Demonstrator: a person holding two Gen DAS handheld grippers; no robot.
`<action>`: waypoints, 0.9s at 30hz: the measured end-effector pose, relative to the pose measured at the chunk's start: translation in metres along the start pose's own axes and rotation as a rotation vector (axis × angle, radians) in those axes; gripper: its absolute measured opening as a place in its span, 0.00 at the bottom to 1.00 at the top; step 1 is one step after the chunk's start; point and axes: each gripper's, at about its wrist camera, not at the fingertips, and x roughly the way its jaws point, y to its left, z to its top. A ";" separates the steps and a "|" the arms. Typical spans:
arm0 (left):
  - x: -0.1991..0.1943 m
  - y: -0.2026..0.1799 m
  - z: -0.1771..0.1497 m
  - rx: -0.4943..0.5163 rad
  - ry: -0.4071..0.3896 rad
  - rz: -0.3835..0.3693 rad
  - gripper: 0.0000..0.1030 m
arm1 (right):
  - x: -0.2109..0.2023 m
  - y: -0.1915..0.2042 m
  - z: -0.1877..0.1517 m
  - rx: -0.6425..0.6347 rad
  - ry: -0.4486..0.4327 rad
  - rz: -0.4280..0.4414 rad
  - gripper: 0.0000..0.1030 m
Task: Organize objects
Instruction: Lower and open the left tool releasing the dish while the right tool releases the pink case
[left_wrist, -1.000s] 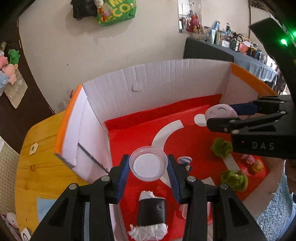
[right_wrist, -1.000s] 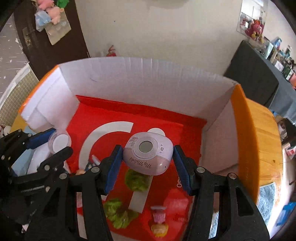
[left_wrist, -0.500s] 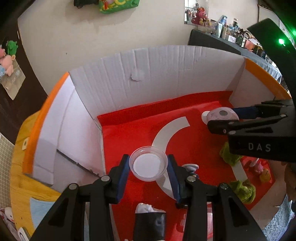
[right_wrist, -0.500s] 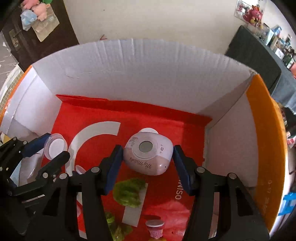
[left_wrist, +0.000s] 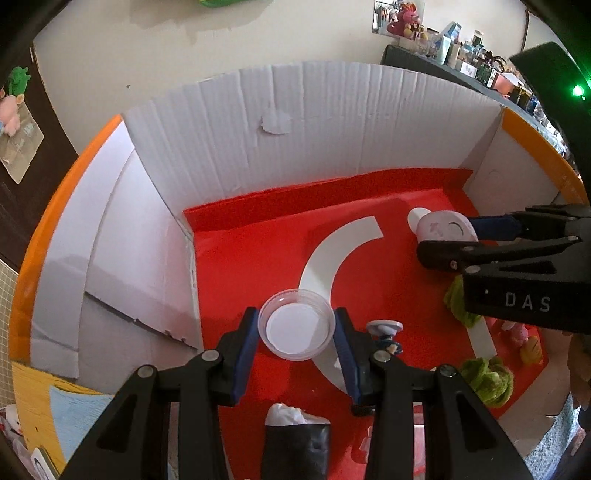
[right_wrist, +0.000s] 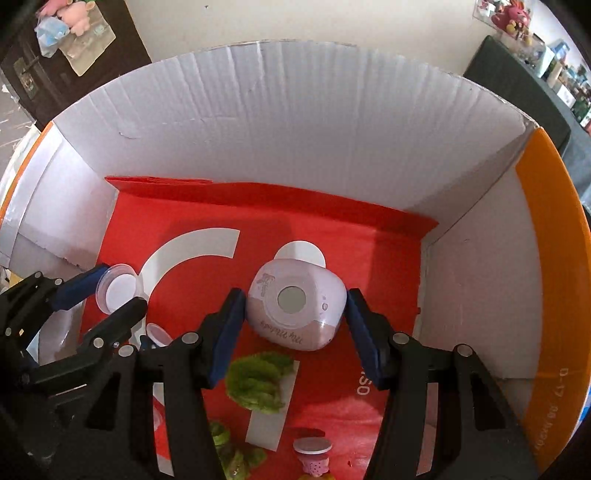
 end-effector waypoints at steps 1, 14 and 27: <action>0.000 -0.001 0.000 0.003 0.002 0.001 0.41 | 0.000 0.000 -0.001 -0.001 0.001 0.000 0.53; -0.002 -0.004 0.001 -0.003 0.010 -0.003 0.43 | -0.003 0.002 -0.007 0.001 0.001 -0.005 0.53; -0.001 -0.006 0.000 0.001 0.013 0.002 0.42 | -0.002 0.016 -0.008 0.000 0.002 -0.018 0.60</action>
